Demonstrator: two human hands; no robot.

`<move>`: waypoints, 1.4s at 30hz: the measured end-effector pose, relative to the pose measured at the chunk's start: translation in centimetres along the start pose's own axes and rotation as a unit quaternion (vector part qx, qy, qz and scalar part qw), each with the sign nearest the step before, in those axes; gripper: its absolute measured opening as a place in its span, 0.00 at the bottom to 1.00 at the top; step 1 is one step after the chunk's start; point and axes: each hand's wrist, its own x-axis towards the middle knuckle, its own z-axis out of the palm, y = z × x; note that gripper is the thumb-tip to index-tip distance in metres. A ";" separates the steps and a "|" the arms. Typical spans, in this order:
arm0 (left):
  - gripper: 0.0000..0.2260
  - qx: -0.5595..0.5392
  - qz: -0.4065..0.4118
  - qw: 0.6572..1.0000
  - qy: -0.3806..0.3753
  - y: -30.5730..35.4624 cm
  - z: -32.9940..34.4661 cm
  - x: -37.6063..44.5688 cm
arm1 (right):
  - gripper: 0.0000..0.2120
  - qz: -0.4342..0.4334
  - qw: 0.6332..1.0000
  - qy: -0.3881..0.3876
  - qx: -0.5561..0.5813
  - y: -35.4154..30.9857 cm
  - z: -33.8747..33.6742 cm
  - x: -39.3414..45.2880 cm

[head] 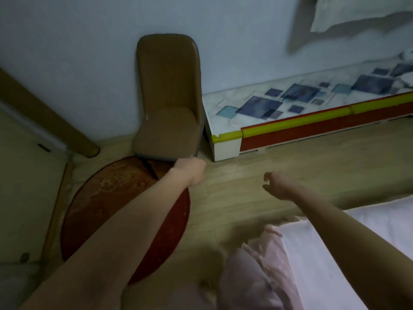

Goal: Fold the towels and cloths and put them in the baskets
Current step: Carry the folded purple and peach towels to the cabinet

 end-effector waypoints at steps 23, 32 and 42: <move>0.17 0.206 0.363 0.908 0.036 31.2 -34.8 59.0 | 0.18 0.359 0.908 0.109 0.186 38.5 -26.7 26.8; 0.19 0.267 0.499 0.825 0.010 56.4 -45.9 71.6 | 0.12 0.519 0.800 0.158 0.255 57.4 -34.3 23.2; 0.19 0.247 0.566 0.787 -0.008 86.0 -50.8 80.6 | 0.11 0.578 0.741 0.203 0.274 85.3 -37.4 21.4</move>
